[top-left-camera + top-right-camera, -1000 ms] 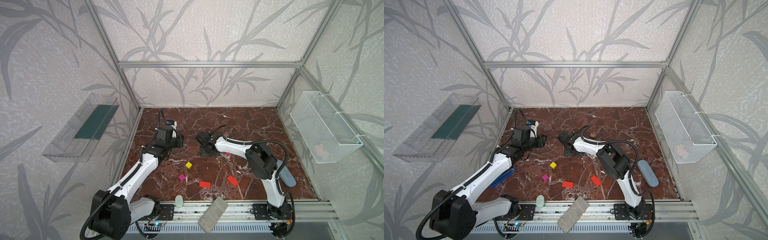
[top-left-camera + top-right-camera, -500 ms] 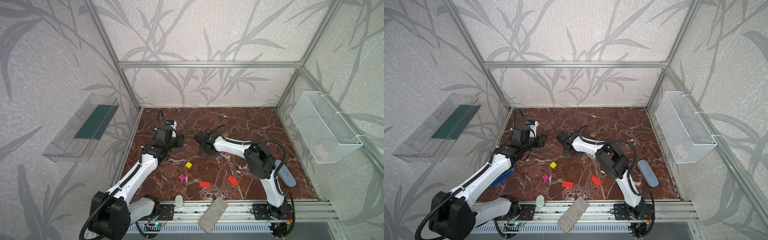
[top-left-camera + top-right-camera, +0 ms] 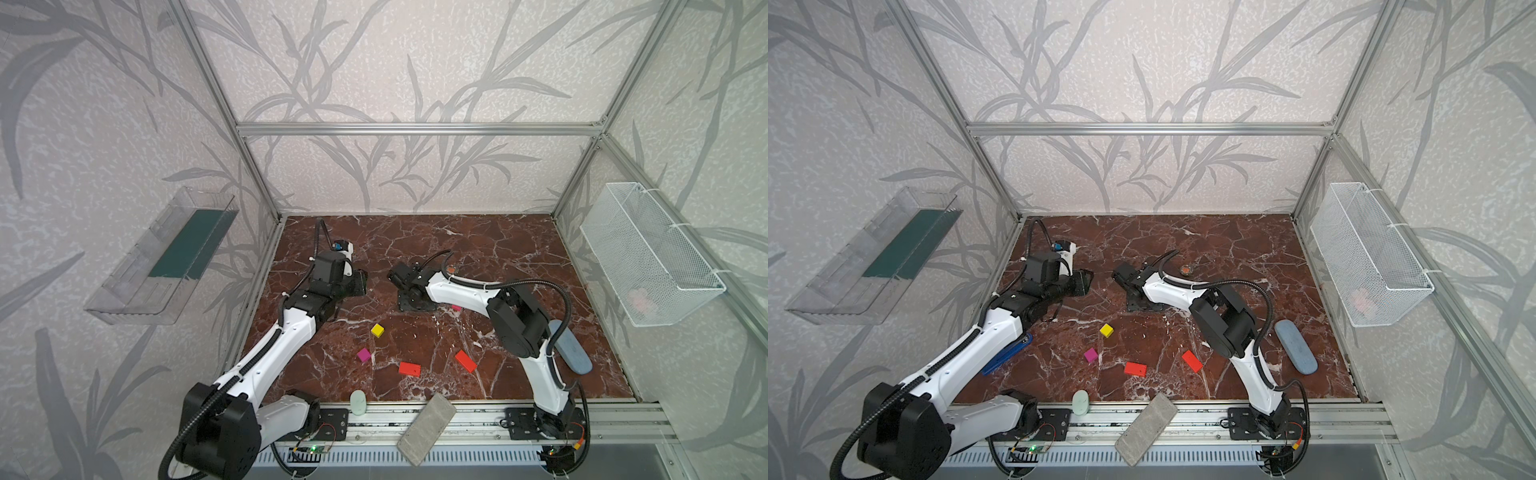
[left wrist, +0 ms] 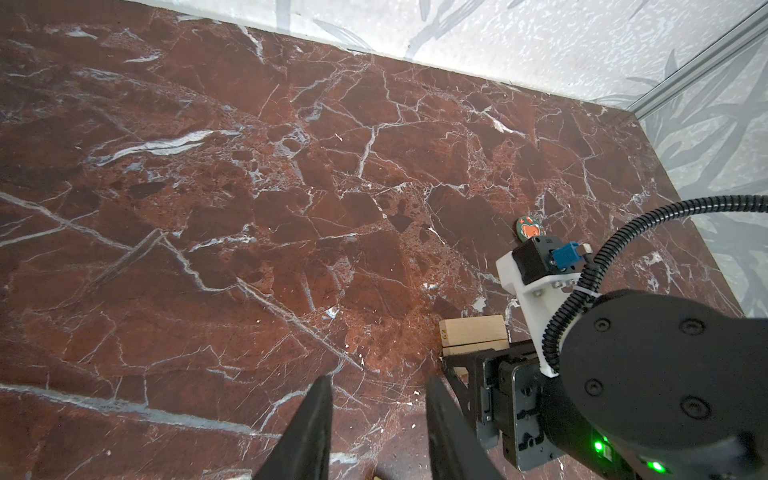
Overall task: Build the wood block tower
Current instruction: 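Lower the held block with the right gripper beside the other wooden block, then open the right gripper to release the block against the other block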
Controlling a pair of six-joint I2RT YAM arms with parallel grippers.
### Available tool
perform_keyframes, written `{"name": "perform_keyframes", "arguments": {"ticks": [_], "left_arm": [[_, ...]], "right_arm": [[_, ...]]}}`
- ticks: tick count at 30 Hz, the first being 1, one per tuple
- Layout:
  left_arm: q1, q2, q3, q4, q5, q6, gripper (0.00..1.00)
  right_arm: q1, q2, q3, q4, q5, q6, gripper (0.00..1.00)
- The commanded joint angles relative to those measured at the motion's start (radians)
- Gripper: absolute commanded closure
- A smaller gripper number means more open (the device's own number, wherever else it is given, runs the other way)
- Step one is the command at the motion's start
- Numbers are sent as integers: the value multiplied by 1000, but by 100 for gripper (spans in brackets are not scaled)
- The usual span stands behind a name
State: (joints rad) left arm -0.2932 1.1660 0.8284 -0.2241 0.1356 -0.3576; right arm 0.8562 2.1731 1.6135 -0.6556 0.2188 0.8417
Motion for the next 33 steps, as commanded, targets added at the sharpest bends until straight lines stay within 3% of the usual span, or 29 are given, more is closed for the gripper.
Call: {"name": "perform_keyframes", "arguments": {"ticks": [1, 18, 29, 33], "left_arm": [[3, -22, -6, -3, -11, 11, 63], [3, -25, -3, -9, -13, 17, 63], [3, -26, -5, -11, -15, 18, 63], [3, -26, -5, -12, -16, 17, 63]], "right_arm": [[4, 37, 11, -32, 7, 27, 28], [2, 56, 36, -47, 8, 25, 24], [3, 55, 32, -36, -4, 22, 11], [3, 50, 29, -34, -5, 24, 1]]}}
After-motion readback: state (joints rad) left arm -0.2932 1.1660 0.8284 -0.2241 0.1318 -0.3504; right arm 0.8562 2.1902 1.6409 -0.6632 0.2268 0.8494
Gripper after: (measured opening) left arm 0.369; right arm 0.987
